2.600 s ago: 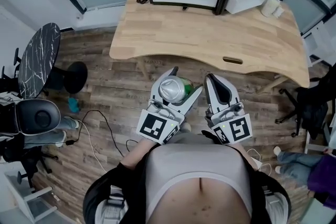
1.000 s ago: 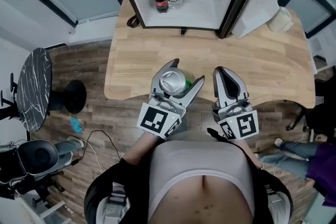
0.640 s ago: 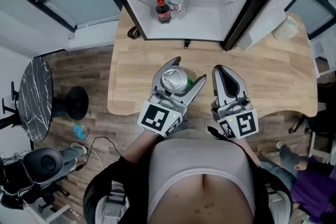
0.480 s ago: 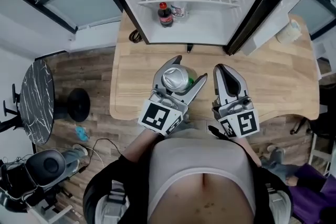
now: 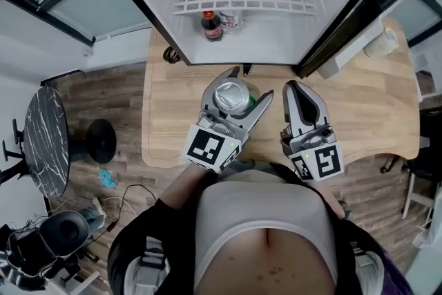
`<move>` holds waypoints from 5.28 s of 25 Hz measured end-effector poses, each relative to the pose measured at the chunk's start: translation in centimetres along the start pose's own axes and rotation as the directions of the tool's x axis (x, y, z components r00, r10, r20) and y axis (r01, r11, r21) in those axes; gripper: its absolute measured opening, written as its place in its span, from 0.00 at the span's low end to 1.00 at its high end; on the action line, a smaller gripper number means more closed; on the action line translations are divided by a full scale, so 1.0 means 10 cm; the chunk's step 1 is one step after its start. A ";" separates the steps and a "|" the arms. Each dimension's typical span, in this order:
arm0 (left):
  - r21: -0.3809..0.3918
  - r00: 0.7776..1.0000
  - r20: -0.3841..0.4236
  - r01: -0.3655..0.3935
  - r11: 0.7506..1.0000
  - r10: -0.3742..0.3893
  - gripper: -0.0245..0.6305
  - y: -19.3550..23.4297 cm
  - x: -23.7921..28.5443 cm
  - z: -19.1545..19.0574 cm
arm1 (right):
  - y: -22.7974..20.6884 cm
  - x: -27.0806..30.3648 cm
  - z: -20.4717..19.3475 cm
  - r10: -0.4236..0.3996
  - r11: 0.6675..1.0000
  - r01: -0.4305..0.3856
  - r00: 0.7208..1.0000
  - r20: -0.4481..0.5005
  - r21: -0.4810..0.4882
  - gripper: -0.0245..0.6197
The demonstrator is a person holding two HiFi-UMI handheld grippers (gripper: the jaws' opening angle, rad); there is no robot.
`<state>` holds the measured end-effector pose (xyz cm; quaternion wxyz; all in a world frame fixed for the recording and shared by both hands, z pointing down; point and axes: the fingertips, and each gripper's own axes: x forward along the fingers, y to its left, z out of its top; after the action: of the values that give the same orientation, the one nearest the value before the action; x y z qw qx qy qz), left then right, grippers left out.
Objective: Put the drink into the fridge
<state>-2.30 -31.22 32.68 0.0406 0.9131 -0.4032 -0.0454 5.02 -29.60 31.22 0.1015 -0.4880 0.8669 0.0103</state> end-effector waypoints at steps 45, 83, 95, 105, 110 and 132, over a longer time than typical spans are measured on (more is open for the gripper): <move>0.043 0.986 -0.090 -0.137 0.990 0.141 0.56 0.79 1.61 -1.11 | -0.70 -0.06 -0.35 -0.027 0.999 0.029 0.989 -0.145 0.013 0.10; 0.082 0.955 -0.227 -0.178 0.981 0.192 0.56 1.27 2.22 -1.71 | -0.82 -0.15 -0.51 -0.077 0.996 0.083 0.975 -0.208 0.018 0.10; 0.096 0.947 -0.249 -0.187 0.978 0.205 0.56 1.35 2.30 -1.79 | -0.82 -0.13 -0.54 -0.077 0.996 0.084 0.974 -0.213 0.028 0.10; 0.095 0.934 -0.294 -0.183 0.978 0.203 0.56 1.39 2.37 -1.86 | -0.80 -0.12 -0.54 -0.075 0.996 0.084 0.974 -0.212 0.034 0.10; 0.085 0.921 -0.329 -0.189 0.978 0.207 0.56 1.41 2.39 -1.91 | -0.78 -0.11 -0.54 -0.067 0.996 0.077 0.975 -0.211 0.040 0.10; 0.095 0.910 -0.369 -0.164 0.982 0.188 0.56 1.44 2.52 -1.93 | -0.70 -0.13 -0.52 -0.054 0.995 0.070 0.978 -0.202 0.072 0.10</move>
<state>6.31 -58.80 52.20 0.0927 0.8657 -0.4696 0.1468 10.71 -32.79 37.07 0.0336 -0.5091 0.8567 -0.0761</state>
